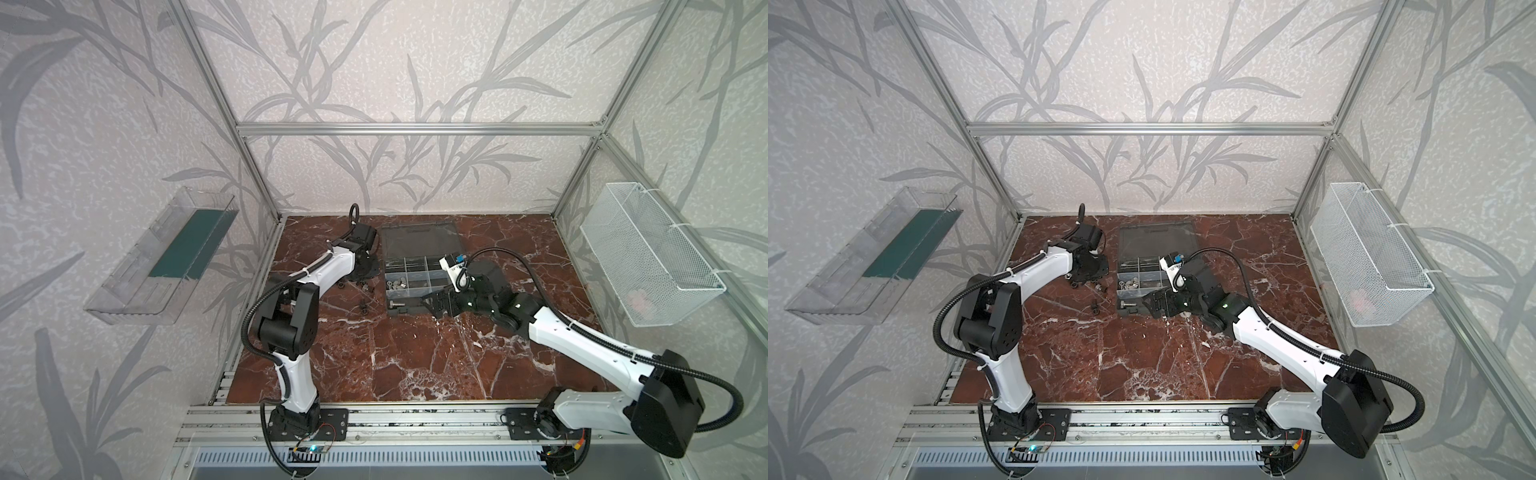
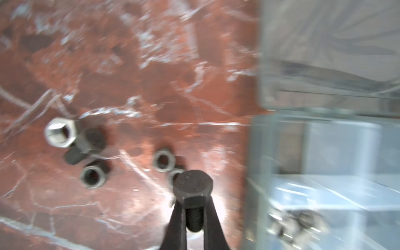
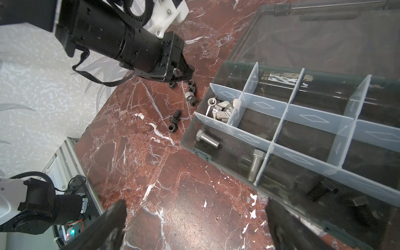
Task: Sort the screws and nuts into containers
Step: 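Carry the black bolt over the box while the right gripper moves over the box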
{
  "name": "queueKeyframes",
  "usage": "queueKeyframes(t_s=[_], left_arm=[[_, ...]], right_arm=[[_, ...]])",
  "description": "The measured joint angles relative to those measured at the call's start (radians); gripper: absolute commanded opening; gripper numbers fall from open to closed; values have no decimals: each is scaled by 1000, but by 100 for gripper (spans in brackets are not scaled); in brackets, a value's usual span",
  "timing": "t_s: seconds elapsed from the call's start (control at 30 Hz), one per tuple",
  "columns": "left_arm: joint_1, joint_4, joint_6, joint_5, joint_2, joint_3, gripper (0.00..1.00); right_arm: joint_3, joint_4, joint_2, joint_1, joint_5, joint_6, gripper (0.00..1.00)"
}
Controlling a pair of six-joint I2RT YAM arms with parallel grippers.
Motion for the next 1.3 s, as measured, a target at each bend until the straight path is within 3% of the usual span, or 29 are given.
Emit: queueKeyframes(t_s=[0.7,1.3], left_arm=[[-280,31,-39,117,-6,97,0],[-437,81,-84,194,171,202,0]], right_arm=[[-36,-67,-132,-100,6,5,99],[-135,-92,-261,-232,5,20,99]])
